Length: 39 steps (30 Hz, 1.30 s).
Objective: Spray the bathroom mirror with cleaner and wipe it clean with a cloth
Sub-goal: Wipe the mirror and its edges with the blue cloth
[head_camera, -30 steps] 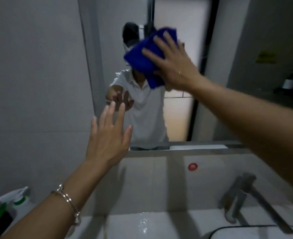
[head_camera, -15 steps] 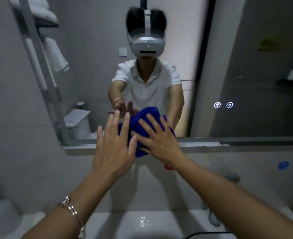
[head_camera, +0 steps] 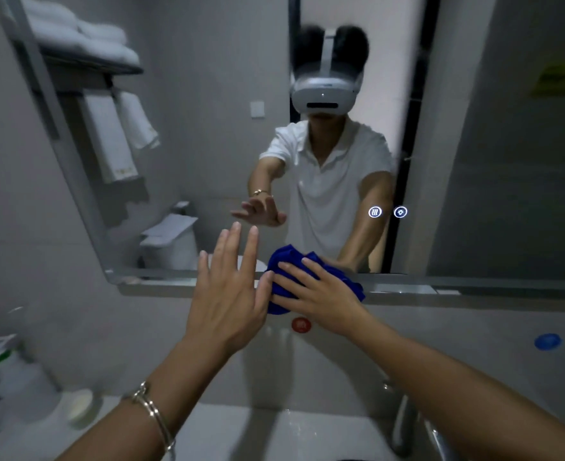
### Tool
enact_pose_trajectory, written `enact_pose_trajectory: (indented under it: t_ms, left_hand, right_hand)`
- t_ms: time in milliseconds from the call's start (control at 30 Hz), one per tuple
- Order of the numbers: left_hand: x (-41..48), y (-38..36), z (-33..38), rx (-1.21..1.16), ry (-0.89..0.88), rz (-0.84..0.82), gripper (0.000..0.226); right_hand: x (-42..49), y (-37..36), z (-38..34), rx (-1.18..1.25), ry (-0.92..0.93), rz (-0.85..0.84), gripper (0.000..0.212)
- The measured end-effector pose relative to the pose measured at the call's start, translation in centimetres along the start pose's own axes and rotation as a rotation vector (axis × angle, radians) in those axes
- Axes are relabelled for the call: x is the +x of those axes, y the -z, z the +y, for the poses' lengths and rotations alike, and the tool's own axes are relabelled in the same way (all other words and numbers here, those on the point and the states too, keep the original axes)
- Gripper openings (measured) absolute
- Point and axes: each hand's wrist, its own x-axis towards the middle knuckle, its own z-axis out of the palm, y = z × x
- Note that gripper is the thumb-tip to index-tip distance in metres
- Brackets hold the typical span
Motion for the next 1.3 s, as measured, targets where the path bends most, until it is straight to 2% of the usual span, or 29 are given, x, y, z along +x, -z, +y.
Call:
enact_pose_trajectory:
  t_ms: [167, 400, 567, 667, 767, 833, 933, 1033, 1100, 1200, 1300]
  left_hand:
    - [-0.1, -2.8, 4.0, -0.028, -0.051, -0.066, 0.068]
    - [0.2, -5.1, 9.4, -0.009, -0.194, -0.060, 0.064]
    - [0.3, -5.8, 12.9, -0.040, -0.258, -0.070, 0.065]
    - [0.4, -5.7, 14.2, -0.031, -0.303, -0.072, 0.063]
    - [0.9, -5.5, 14.8, -0.026, -0.319, -0.059, 0.063]
    - [1.4, -5.3, 15.3, -0.028, -0.322, -0.044, 0.064]
    - [2.1, -4.7, 16.2, -0.034, -0.344, -0.028, 0.064]
    - [3.6, -3.0, 16.7, -0.044, -0.349, -0.004, 0.066]
    - [4.9, -1.5, 16.4, -0.044, -0.335, 0.025, 0.065]
    - [6.3, 0.8, 14.6, -0.037, -0.295, 0.095, 0.065]
    - [6.8, 2.4, 11.3, -0.025, -0.262, 0.139, 0.065]
  right_hand:
    - [-4.7, -1.7, 2.7, 0.009, 0.025, -0.005, 0.090]
    - [-12.6, -4.0, 7.0, 0.023, 0.011, -0.035, 0.099]
    - [-18.4, -5.8, 9.7, 0.061, -0.044, 0.020, 0.111]
    - [-21.2, -6.5, 10.8, 0.047, -0.123, 0.041, 0.102]
    - [-22.9, -6.2, 12.2, 0.055, -0.199, 0.099, 0.076]
    - [-23.3, -5.2, 14.3, 0.102, -0.363, 0.110, 0.071]
    - [-23.0, -3.0, 18.2, 0.243, -0.683, 0.067, 0.089]
    - [-20.9, -0.1, 20.4, 0.392, -0.920, 0.051, 0.078]
    - [-18.0, 1.6, 21.0, 0.497, -1.097, 0.134, 0.067]
    - [-12.6, 4.1, 21.8, 0.651, -1.335, 0.288, 0.070]
    - [-7.7, 6.4, 22.7, 0.665, -1.412, 0.343, 0.074]
